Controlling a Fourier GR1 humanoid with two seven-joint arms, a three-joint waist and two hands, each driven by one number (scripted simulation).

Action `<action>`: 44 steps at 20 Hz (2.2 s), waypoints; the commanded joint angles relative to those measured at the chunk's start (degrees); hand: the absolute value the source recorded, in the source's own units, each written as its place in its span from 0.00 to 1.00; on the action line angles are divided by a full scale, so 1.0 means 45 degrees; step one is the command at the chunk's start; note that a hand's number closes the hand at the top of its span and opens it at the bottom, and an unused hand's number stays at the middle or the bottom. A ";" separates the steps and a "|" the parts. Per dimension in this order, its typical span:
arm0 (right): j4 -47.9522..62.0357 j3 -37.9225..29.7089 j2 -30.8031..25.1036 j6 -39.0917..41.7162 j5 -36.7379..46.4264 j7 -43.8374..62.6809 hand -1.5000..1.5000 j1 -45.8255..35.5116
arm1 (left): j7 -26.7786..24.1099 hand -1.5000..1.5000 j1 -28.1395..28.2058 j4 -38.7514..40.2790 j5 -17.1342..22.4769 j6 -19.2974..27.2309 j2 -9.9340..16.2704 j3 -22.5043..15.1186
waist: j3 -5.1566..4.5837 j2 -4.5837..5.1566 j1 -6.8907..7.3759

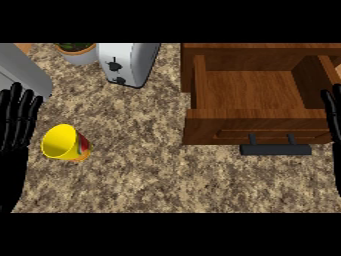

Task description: Pick up the cup, place it into the drawer and close the drawer

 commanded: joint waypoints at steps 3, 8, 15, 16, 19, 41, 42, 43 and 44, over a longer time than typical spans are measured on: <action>0.0133 -0.0513 -0.0211 0.0172 -0.0318 0.0412 0.00 -0.0406 | 0.0743 0.00 -0.1659 0.0970 -0.0914 0.1082 -0.0685 -0.0247 | 0.0165 -0.0426 0.0014; 0.0518 0.0135 -0.0457 0.0669 0.0435 0.0193 0.00 0.0451 | 0.0790 0.00 -0.0214 0.0610 0.1725 0.1739 -0.1387 0.0553 | 0.0154 -0.0424 0.0099; 0.0990 -0.0136 -0.0353 0.0656 0.0525 0.0339 0.00 -0.0662 | -0.0396 0.00 0.0023 0.2510 0.2921 0.0706 -0.1104 0.1791 | 0.0160 -0.0436 0.0085; 0.1919 -0.0336 -0.0485 0.0980 0.0419 -0.0487 0.00 -0.0612 | -0.0971 0.00 0.0623 0.2423 0.3303 0.0349 -0.1134 0.2023 | 0.0160 -0.0434 0.0113; 0.1259 -0.0678 -0.0693 0.1442 -0.0026 -0.0350 0.00 0.0281 | -0.1537 0.00 0.0760 0.3282 0.2913 0.0448 -0.1080 0.2195 | 0.0160 -0.0434 0.0055; 0.1167 0.0108 0.0324 0.0934 0.1105 0.0000 0.00 -0.0320 | -0.5860 0.00 -0.0388 1.1481 0.1850 0.1068 -0.0277 0.4108 | 0.0156 -0.0430 0.0041; 0.1932 -0.1434 -0.0804 0.1598 -0.0125 0.0461 0.00 -0.1517 | -0.6697 0.00 -0.0012 1.2354 0.2456 0.0193 0.0007 0.4654 | 0.0152 -0.0418 0.0065; 0.2363 -0.1280 -0.0676 0.1495 0.0042 0.0370 0.00 -0.1905 | -0.6940 0.00 -0.0610 1.2981 0.2483 0.0031 0.0168 0.4612 | 0.0155 -0.0421 0.0070; 0.1972 -0.1536 -0.0700 0.1969 -0.0387 -0.0460 0.00 -0.0637 | -0.7343 0.00 -0.1477 1.3814 0.2300 0.0638 0.0170 0.4785 | 0.0156 -0.0423 0.0004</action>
